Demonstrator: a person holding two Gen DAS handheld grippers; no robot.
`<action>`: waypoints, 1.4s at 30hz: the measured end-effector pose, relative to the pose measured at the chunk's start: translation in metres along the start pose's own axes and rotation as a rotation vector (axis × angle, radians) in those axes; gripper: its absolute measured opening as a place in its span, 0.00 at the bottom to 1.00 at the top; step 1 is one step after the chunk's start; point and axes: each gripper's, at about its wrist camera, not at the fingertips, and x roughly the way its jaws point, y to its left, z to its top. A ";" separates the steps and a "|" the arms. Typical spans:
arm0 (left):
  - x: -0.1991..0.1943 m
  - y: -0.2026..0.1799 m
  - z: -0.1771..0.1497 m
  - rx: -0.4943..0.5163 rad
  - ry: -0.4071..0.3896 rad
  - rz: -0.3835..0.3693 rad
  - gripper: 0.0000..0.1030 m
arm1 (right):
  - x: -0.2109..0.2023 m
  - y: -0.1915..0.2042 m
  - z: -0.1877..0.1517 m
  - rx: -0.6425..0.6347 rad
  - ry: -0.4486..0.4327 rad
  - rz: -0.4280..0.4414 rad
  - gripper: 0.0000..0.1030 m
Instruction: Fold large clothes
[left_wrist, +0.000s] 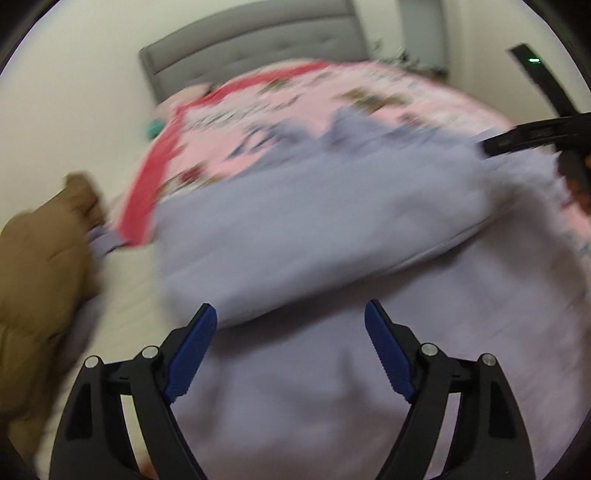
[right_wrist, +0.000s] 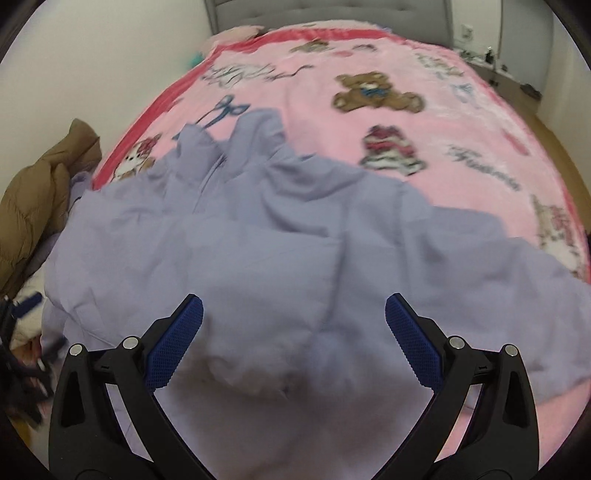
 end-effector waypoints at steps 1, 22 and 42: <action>0.005 0.015 -0.006 0.010 0.017 0.026 0.79 | 0.005 0.002 -0.001 -0.005 -0.001 -0.015 0.91; 0.051 0.062 -0.022 -0.194 0.014 0.079 0.18 | -0.025 0.023 0.048 -0.085 -0.119 -0.113 0.14; 0.035 0.073 -0.021 -0.115 -0.048 0.046 0.45 | 0.007 0.046 0.010 -0.227 -0.099 -0.289 0.53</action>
